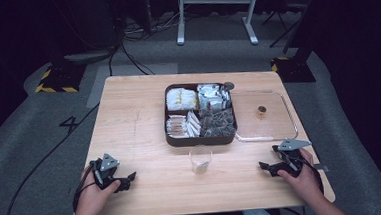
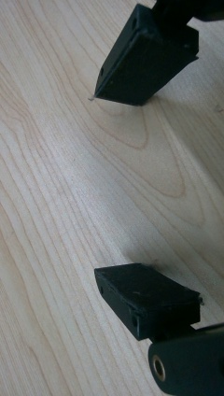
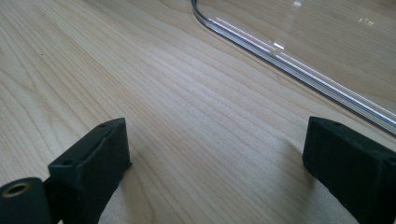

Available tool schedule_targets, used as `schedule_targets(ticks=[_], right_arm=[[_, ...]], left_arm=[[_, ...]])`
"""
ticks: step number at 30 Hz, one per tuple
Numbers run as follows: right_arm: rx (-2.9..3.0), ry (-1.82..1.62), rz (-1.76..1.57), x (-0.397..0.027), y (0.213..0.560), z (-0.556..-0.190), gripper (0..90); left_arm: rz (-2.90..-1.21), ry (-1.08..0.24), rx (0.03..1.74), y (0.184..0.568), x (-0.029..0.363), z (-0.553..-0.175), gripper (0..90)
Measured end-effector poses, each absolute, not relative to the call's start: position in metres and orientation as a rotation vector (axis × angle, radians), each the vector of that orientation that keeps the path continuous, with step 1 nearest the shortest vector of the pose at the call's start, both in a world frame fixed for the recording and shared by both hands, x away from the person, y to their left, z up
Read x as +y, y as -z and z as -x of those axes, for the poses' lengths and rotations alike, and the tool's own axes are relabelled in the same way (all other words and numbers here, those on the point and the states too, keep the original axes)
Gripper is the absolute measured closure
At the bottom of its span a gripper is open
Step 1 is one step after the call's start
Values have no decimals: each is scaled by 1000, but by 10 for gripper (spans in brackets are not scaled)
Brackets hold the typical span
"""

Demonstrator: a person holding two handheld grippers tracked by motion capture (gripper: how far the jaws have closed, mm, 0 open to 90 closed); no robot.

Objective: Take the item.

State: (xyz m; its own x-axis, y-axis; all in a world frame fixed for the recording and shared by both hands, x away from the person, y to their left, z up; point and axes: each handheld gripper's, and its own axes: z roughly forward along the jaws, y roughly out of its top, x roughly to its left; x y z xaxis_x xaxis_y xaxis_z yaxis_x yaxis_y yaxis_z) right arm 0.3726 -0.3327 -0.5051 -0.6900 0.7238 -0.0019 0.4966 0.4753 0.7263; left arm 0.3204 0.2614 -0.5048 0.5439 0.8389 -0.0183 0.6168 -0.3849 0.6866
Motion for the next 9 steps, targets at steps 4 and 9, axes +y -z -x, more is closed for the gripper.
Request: schedule_targets(ticks=[4, 9], right_arm=[[2418, -1040, -1034, -333, 505, -373, 75], [2418, -1039, -1034, -333, 505, -373, 75]], left_arm=[[-2132, -442, 1170, 505, 261, -321, 133], [-2134, -444, 1168, 505, 261, -321, 133]])
